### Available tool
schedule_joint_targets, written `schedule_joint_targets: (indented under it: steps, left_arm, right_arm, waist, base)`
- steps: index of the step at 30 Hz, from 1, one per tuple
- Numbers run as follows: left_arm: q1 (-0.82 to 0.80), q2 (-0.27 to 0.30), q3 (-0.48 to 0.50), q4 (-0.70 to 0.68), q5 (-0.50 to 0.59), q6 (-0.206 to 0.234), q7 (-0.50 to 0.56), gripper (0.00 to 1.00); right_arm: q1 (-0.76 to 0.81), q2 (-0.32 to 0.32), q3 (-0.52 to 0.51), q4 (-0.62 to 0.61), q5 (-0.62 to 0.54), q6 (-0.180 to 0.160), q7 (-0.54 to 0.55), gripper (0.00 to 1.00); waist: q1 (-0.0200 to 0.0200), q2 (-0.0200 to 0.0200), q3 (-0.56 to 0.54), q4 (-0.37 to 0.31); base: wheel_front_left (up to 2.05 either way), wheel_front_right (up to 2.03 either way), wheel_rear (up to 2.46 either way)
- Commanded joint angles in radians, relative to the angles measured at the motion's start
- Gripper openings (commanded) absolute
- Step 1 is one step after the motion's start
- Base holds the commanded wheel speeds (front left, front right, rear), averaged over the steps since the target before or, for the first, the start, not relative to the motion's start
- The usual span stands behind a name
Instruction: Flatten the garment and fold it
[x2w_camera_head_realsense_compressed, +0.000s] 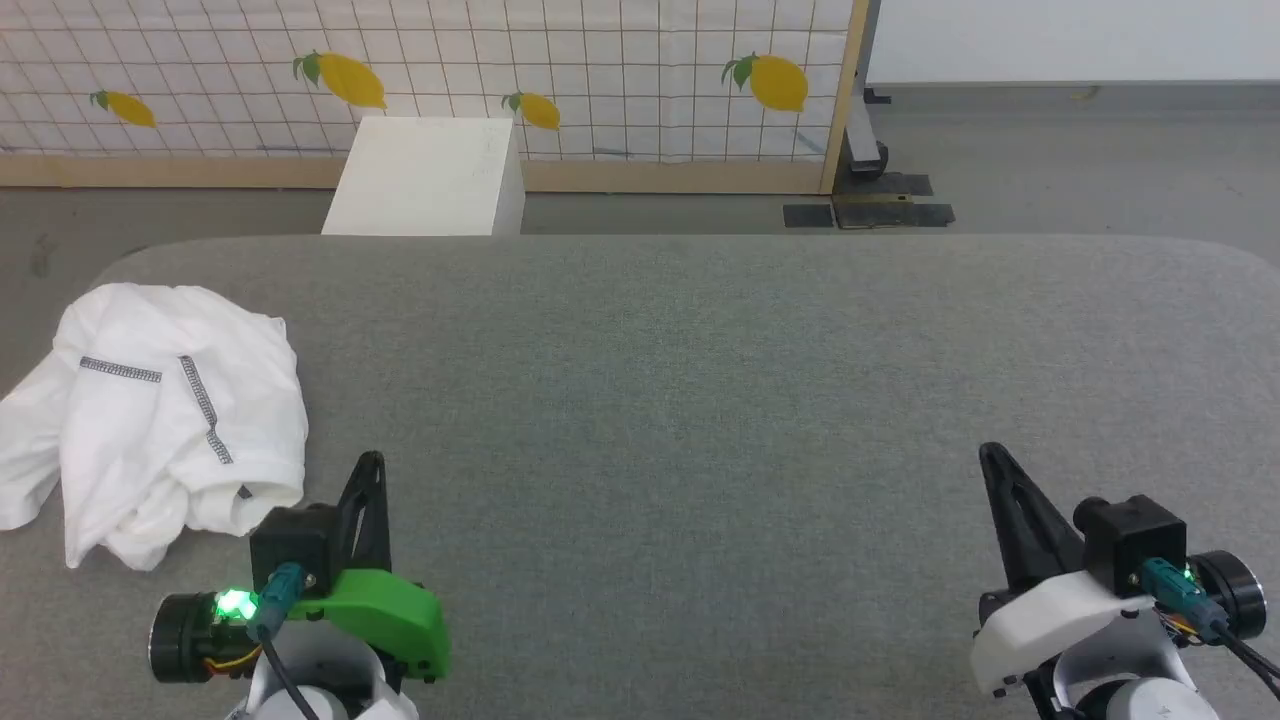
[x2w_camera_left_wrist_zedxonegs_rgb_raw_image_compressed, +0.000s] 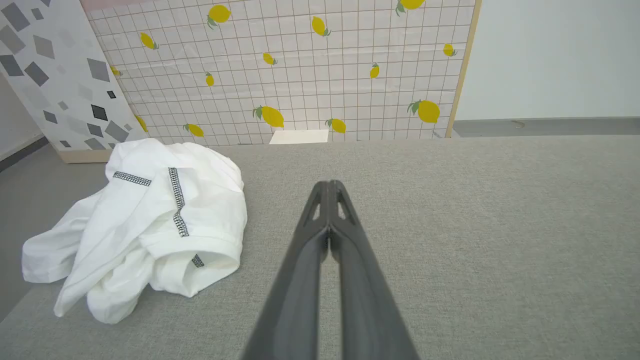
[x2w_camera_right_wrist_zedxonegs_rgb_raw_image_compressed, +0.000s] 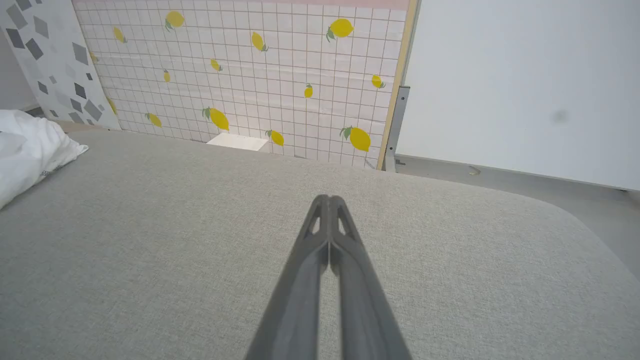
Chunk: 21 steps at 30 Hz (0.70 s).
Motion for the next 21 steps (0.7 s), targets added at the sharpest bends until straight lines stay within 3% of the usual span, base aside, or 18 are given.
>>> schedule_joint_targets:
  steps: [1,17,18,21]
  left_arm:
    - [0.011,-0.005,0.003,-0.003,0.013,0.007,0.001,0.0]
    - [0.011,-0.005,0.003,-0.003,0.013,0.007,0.001,0.0]
    - [0.0,0.0,0.0,0.0,0.0,0.0,0.0,1.0]
    - [0.0,0.0,-0.002,0.0,-0.005,0.0,0.0,1.0]
  right_arm:
    - [-0.019,0.003,0.002,0.002,-0.006,-0.002,0.0,0.0]
    - [-0.019,0.003,0.002,0.002,-0.006,-0.002,0.0,0.0]
    - [0.0,0.0,0.0,0.0,0.0,0.0,0.0,1.0]
    - [0.0,-0.001,0.0,0.0,0.0,0.0,0.0,1.0]
  waist:
    - [0.0,0.0,0.0,0.0]
    - [0.0,0.0,0.0,0.0]
    - [0.0,0.0,0.0,0.0]
    - [0.0,0.0,0.0,0.0]
  base:
    - [0.0,0.0,0.0]
    - [0.0,0.0,0.0]
    - [0.0,0.0,0.0]
    - [0.0,0.0,0.0]
